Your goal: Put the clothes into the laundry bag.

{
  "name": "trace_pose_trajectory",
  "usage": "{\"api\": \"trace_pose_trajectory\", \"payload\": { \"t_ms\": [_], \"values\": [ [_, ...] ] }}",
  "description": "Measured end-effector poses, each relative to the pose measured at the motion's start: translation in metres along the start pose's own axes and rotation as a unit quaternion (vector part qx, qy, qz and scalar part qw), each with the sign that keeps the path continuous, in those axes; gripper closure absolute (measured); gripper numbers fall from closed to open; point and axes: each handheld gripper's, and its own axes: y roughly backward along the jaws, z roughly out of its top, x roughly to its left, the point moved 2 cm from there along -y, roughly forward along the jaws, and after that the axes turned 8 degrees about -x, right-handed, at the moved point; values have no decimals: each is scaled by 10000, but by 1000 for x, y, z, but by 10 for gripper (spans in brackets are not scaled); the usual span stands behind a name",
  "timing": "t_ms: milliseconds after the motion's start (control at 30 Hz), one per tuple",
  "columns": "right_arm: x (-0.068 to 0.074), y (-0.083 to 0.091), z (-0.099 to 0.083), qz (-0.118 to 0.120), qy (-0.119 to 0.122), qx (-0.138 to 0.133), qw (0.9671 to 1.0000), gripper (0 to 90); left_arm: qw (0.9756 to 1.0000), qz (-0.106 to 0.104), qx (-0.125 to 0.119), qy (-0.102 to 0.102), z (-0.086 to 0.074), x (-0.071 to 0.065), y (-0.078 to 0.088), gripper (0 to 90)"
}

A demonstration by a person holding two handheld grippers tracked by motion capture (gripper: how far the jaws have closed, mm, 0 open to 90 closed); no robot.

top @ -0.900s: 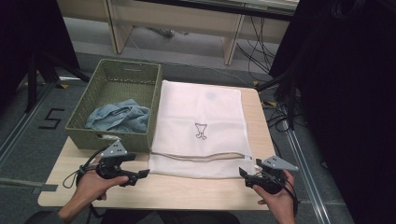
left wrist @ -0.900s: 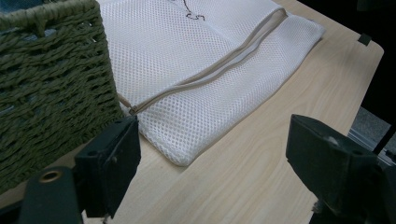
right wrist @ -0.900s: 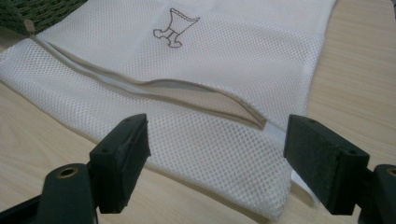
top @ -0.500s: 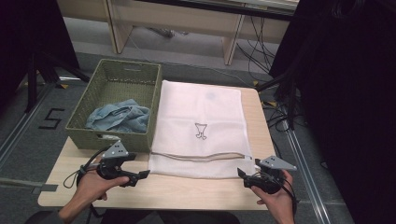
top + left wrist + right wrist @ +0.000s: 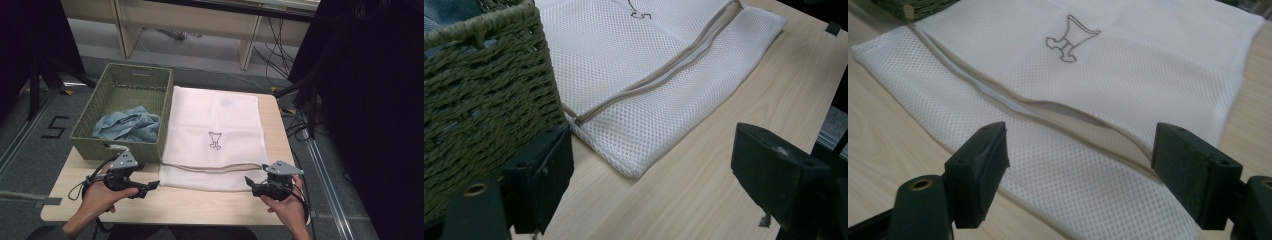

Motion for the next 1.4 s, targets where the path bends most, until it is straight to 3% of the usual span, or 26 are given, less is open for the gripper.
{"api": "trace_pose_trajectory", "payload": {
  "t_ms": [100,133,200,233,433,467,533,567,600,767,833,867,900,933,967,1000,1067,1133,1200,1400],
  "values": [
    [7,-10,6,154,188,69,9997,249,10000,48,24,-33,0,1,-1,169],
    [7,-15,8,220,356,145,9990,255,10000,48,24,-33,0,1,-1,169],
    [10,-20,9,211,397,178,9988,258,10000,86,21,-1,0,1,-1,169],
    [12,-32,12,231,668,288,9971,264,10000,94,23,-3,0,2,-1,169],
    [15,-57,17,231,998,639,9927,300,9999,98,44,46,-1,2,-1,170],
    [10,-65,17,132,1071,793,9910,306,9999,90,38,-36,-1,2,0,171],
    [4,-68,17,127,1195,850,9891,306,10000,85,35,-38,0,2,0,171],
    [-4,-72,15,-42,1078,982,9893,308,10000,84,37,-37,-1,2,0,172],
    [-9,-72,14,-140,1113,1050,9881,308,10000,77,42,-40,0,2,0,172],
    [-20,-76,10,-255,1089,1274,9855,312,10000,75,48,-37,-1,2,-1,173],
    [-23,-79,7,-285,1216,1403,9822,317,10000,81,40,-23,0,2,-1,173],
    [-25,-83,5,-295,1358,1535,9783,318,10000,78,45,-28,0,2,-1,174],
    [-25,-83,5,-295,1358,1535,9783,318,10000,57,53,-57,0,2,-1,174],
    [-25,-87,3,-318,1419,1662,9753,318,10000,38,45,-47,0,3,-2,175],
    [-25,-87,3,-318,1419,1662,9753,318,10000,38,45,-47,0,3,-2,175],
    [-25,-92,3,-302,1609,1697,9718,318,10000,51,24,-45,-1,3,-2,175],
    [-24,-97,3,-313,1686,1731,9699,328,10000,45,49,-53,0,3,-1,174],
    [-21,-103,5,-311,1736,1728,9690,348,10000,63,63,33,-1,2,-1,175],
    [-20,-105,6,-297,1778,1702,9688,355,10000,54,52,-39,-1,3,-1,175],
    [2,-117,18,29,2051,1416,9684,409,10000,72,40,-6,-1,2,-2,175]
  ]
}}
